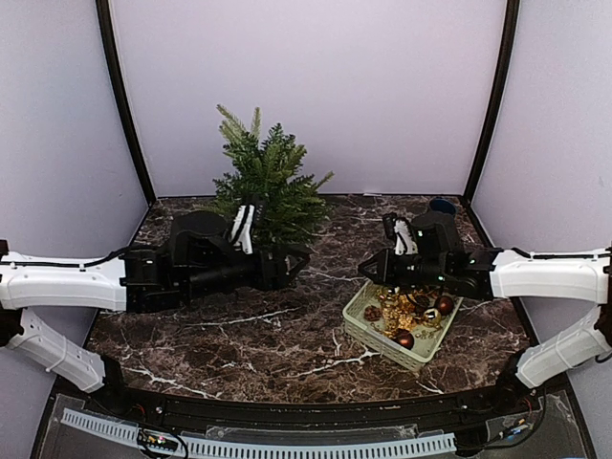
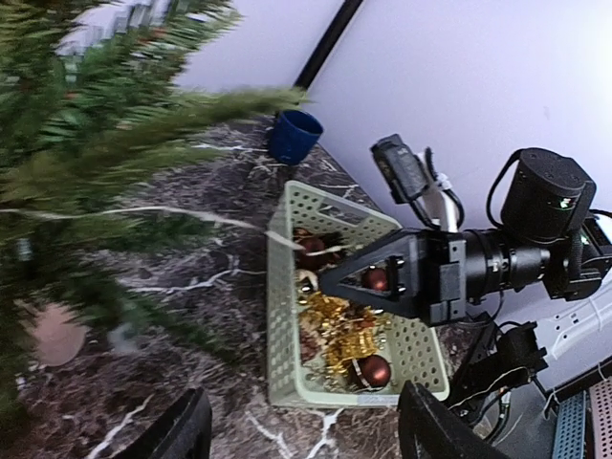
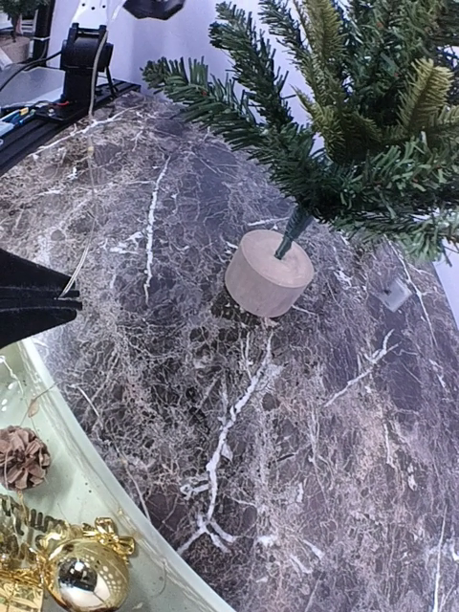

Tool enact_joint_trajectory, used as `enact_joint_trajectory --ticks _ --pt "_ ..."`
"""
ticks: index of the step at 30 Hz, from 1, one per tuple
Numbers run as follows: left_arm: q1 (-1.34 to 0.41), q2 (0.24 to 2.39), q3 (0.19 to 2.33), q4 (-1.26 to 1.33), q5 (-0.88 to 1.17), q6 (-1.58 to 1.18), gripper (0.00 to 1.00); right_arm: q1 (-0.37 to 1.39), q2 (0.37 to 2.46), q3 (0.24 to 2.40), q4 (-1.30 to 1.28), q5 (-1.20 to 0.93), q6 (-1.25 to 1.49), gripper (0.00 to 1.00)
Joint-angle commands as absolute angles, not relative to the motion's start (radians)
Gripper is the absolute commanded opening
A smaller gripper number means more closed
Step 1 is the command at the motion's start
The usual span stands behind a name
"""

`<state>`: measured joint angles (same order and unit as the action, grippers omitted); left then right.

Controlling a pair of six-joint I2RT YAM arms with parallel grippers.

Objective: Decorate the small christmas tree

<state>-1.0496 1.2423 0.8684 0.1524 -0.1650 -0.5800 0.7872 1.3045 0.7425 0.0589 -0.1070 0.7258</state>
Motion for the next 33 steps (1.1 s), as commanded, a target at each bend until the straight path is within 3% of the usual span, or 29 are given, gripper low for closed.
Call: enact_joint_trajectory --ticks 1,6,17,25,29,32,33 --pt "-1.099 1.369 0.953 0.41 -0.137 -0.618 0.7 0.798 1.279 0.717 0.097 -0.118 0.712 0.0" --pt "-1.107 1.533 1.043 0.487 -0.103 -0.651 0.72 0.8 1.261 0.716 0.087 -0.119 0.703 0.0" --pt "-1.108 1.66 1.143 0.429 -0.184 -0.661 0.77 0.801 1.228 0.708 0.074 -0.13 0.684 0.0" --pt "-1.108 1.696 1.184 0.424 -0.196 -0.649 0.35 0.801 1.211 0.706 0.067 -0.129 0.682 0.0" --pt "-1.108 1.692 1.181 0.423 -0.212 -0.649 0.05 0.802 1.196 0.708 0.031 -0.119 0.682 0.0" --pt "-1.105 1.688 1.177 0.419 -0.222 -0.645 0.0 0.803 1.166 0.702 -0.018 -0.116 0.68 0.02" --pt "-1.104 1.688 1.177 0.417 -0.222 -0.645 0.0 0.803 1.15 0.699 -0.043 -0.118 0.681 0.1"
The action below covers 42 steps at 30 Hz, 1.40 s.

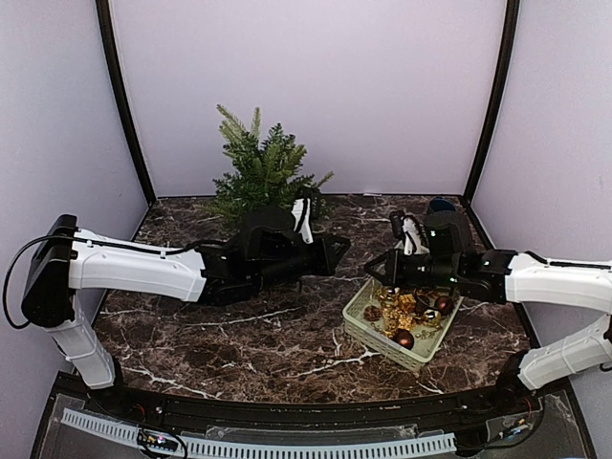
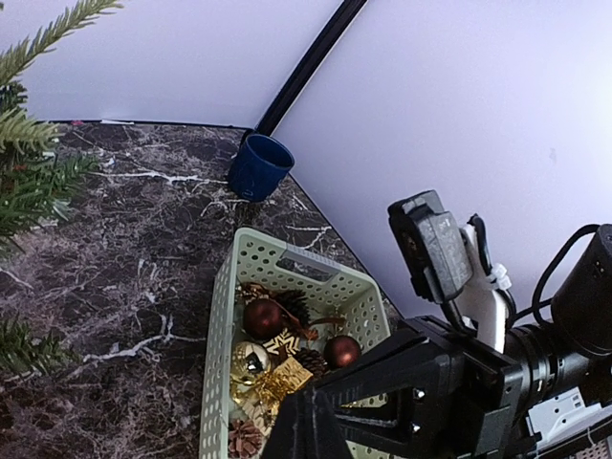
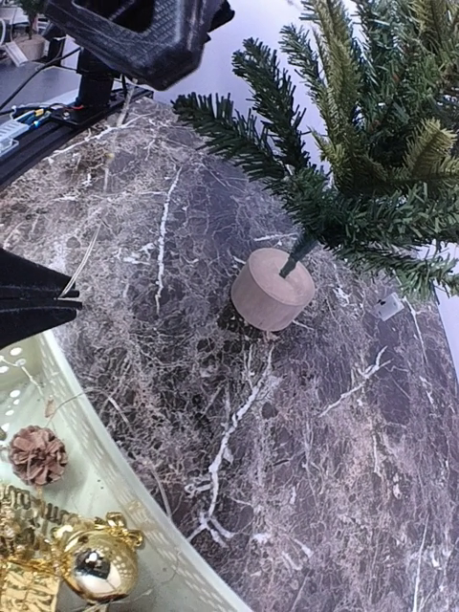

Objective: Decorate the small christmas tree

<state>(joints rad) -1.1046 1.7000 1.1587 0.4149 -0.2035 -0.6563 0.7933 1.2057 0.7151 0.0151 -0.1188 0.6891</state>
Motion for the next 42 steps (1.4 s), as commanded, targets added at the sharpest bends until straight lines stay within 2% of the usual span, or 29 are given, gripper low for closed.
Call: enact_joint_trajectory --ticks 1,4,6,13,19,24,31,42 --pt "-1.102 1.689 1.177 0.416 -0.222 -0.644 0.0 0.802 1.134 0.694 -0.066 -0.119 0.68 0.2" --pt "-1.099 1.688 1.176 0.418 -0.216 -0.645 0.0 0.803 1.082 0.677 -0.146 -0.136 0.688 0.5" --pt "-1.097 1.687 1.177 0.419 -0.211 -0.646 0.0 0.807 1.048 0.668 -0.208 -0.149 0.698 0.63" --pt "-1.093 1.685 1.18 0.427 -0.191 -0.646 0.0 0.876 0.968 0.661 -0.424 -0.158 0.751 0.78" --pt "-1.087 1.677 1.173 0.425 -0.188 -0.643 0.0 0.959 0.923 0.644 -0.466 -0.201 0.795 0.8" --pt "-1.084 1.666 1.16 0.437 -0.185 -0.645 0.0 1.031 0.956 0.658 -0.412 -0.135 0.834 0.8" --pt "-1.081 1.656 1.149 0.44 -0.178 -0.649 0.0 1.111 1.118 0.687 -0.209 -0.066 0.848 0.7" --pt "-1.08 1.643 1.139 0.44 -0.175 -0.65 0.0 1.183 1.323 0.709 -0.11 -0.071 0.832 0.67"
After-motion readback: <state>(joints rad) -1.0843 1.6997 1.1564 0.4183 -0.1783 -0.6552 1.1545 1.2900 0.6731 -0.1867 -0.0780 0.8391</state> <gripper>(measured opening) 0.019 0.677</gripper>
